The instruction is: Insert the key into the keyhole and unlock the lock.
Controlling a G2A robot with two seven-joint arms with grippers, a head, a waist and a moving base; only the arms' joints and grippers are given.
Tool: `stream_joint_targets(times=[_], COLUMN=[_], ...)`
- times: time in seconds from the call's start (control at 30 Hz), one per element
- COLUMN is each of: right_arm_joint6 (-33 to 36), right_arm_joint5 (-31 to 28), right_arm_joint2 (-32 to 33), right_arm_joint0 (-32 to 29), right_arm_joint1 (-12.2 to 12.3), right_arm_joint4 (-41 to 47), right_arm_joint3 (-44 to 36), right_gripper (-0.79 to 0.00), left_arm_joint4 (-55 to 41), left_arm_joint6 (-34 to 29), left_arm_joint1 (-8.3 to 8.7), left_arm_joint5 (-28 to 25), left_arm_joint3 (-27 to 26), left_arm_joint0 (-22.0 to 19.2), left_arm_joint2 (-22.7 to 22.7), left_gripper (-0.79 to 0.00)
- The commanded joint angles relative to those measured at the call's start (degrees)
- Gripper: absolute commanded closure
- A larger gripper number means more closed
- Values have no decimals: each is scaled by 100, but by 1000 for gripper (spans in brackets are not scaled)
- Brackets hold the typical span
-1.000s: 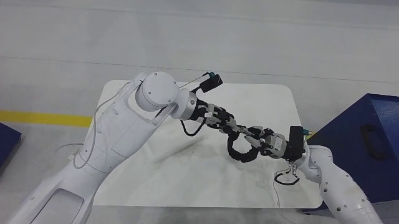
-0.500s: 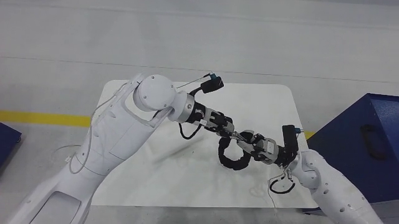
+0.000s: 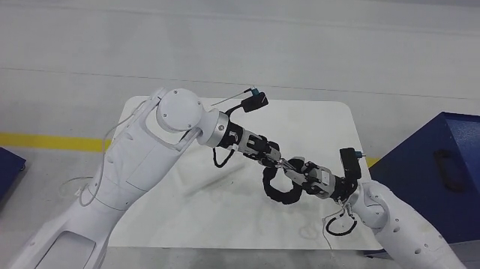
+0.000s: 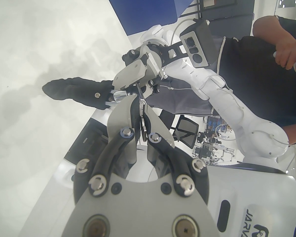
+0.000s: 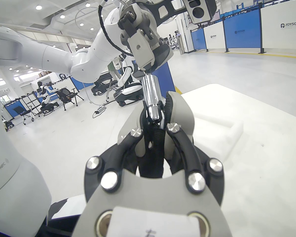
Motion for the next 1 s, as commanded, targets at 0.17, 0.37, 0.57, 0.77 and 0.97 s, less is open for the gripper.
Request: stream_joint_targets(times=[0.17, 0.37, 0.57, 0.77, 0.97], right_arm_joint6=[61, 1022, 2524, 4112, 5648], right_arm_joint5=[9, 0, 0, 0, 0], right_arm_joint2=[-26, -281, -534, -608, -631], right_arm_joint0=[-52, -79, 78, 217, 297], right_arm_joint1=[-9, 20, 148, 250, 278], right_arm_joint4=[96, 1451, 3392, 5227, 6755], right_arm_joint3=[-28, -194, -319, -300, -166], right_gripper=[0, 0, 0, 0, 0], left_arm_joint4=[9, 318, 450, 302, 210], left_arm_joint6=[35, -67, -381, -549, -653], left_arm_joint1=[1, 42, 70, 79, 74], left_arm_joint5=[-11, -506, -808, -1112, -1345], left_arm_joint3=[-8, -239, -376, -295, -207], left_arm_joint0=[21, 100, 49, 7, -73], left_arm_joint2=[3, 59, 106, 81, 99], left_gripper=[0, 0, 0, 0, 0])
